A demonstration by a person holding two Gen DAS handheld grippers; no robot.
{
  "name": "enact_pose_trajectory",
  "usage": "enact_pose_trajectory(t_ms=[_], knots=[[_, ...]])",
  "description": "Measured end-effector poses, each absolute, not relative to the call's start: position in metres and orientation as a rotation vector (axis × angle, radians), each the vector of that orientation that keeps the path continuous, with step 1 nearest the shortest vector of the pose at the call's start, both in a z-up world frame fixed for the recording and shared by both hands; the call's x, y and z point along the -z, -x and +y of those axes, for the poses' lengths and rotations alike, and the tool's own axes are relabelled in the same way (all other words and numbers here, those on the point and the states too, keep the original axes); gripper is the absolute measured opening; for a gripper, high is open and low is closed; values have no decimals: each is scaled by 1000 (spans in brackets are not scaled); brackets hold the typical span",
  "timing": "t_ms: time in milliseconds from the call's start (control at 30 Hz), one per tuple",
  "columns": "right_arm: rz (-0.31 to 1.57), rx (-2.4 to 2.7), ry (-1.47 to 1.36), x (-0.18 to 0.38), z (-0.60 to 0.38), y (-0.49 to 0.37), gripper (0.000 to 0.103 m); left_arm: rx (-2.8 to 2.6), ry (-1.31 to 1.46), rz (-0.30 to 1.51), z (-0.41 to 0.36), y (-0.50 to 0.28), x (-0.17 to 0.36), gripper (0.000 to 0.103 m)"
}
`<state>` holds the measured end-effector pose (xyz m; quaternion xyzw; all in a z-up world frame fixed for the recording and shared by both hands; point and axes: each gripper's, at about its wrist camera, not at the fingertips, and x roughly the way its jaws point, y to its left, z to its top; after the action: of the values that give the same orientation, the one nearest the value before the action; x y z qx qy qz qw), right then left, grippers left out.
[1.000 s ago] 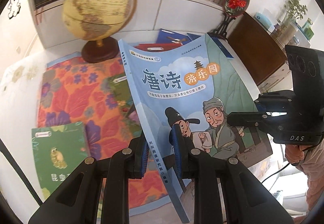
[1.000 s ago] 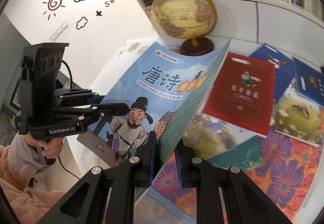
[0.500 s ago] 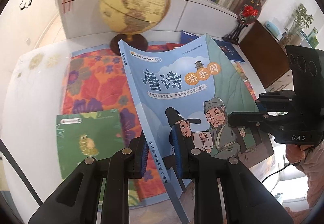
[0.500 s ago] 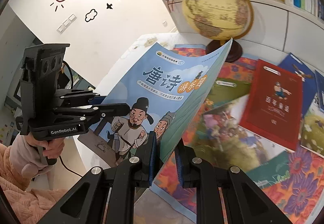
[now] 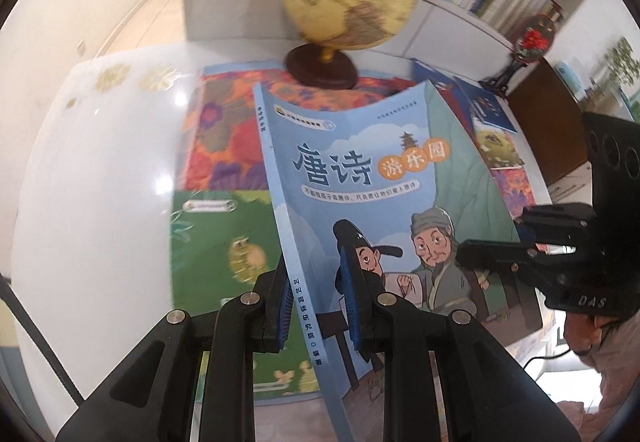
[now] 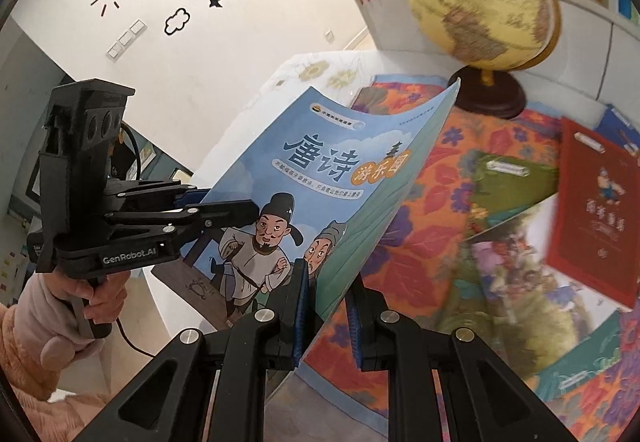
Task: Organize books
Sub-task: 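Stand the light-blue book upright against the green book and open the right gripper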
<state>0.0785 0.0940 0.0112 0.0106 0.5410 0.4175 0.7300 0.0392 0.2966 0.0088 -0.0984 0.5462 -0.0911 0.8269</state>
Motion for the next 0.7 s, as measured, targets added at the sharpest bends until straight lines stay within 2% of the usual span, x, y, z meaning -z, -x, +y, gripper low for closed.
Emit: enact_pose_trajectory(t_ms=[700], knots=[[1354, -908, -26, 57, 179, -64, 17, 109, 350, 1287, 373, -18, 61, 19]])
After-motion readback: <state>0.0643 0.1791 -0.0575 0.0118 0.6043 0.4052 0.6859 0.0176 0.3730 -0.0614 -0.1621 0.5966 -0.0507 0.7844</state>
